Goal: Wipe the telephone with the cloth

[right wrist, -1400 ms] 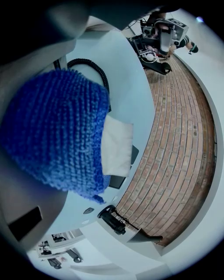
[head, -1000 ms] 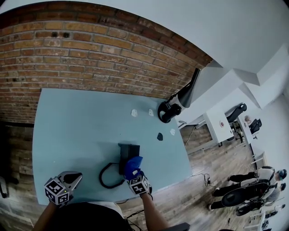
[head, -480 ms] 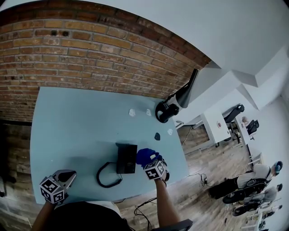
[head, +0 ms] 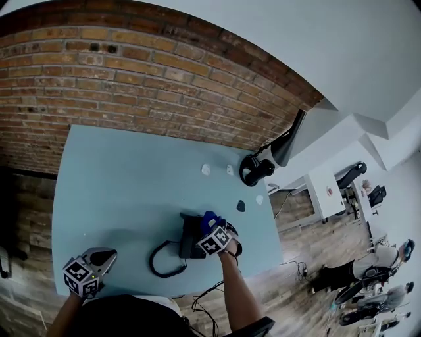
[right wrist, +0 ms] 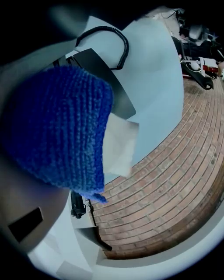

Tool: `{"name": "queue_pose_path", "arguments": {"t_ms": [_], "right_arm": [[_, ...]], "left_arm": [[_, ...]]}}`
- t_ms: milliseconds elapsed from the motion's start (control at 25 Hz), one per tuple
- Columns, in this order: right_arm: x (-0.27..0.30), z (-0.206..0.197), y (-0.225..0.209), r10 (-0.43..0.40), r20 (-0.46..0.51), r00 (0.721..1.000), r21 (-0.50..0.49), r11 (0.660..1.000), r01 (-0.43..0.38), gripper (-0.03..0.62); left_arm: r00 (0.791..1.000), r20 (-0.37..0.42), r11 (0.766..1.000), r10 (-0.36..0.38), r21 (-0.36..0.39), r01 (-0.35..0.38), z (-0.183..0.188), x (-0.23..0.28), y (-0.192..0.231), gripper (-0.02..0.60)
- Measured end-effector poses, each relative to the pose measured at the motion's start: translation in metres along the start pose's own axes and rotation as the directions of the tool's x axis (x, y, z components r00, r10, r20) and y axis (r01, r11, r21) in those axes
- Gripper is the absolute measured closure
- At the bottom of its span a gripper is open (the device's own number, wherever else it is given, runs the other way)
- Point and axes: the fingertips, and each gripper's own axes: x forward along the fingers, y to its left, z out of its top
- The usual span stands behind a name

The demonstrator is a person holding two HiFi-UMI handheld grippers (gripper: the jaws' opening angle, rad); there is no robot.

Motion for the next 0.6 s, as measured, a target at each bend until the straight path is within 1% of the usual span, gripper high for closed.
{"name": "queue_pose_path", "arguments": {"t_ms": [120,200,320,600], "right_arm": [[-0.001,-0.001,0.006,-0.017,0.013,1.000,-0.044,0.999,0.018,0.502],[0.001,-0.002,0.009,-0.018,0.032,0.999,-0.047,0.999,0.019,0.503],[0.001,-0.004,0.009,-0.041,0.033,0.999,-0.050,0.998,0.042,0.507],[-0.008,-0.005,0.026,-0.041,0.048,0.998,0.000,0.999,0.041,0.511]], "left_arm": [[1.000,-0.007,1.000,0.003,-0.012,-0.003,-0.005,-0.002,0.005,0.555],[1.000,-0.005,1.000,-0.003,-0.010,0.003,-0.004,0.000,0.005,0.555],[1.000,-0.006,1.000,-0.021,-0.007,0.021,-0.002,0.004,0.001,0.555],[0.999,-0.002,0.999,-0.045,0.007,0.045,0.003,0.005,-0.005,0.555]]}}
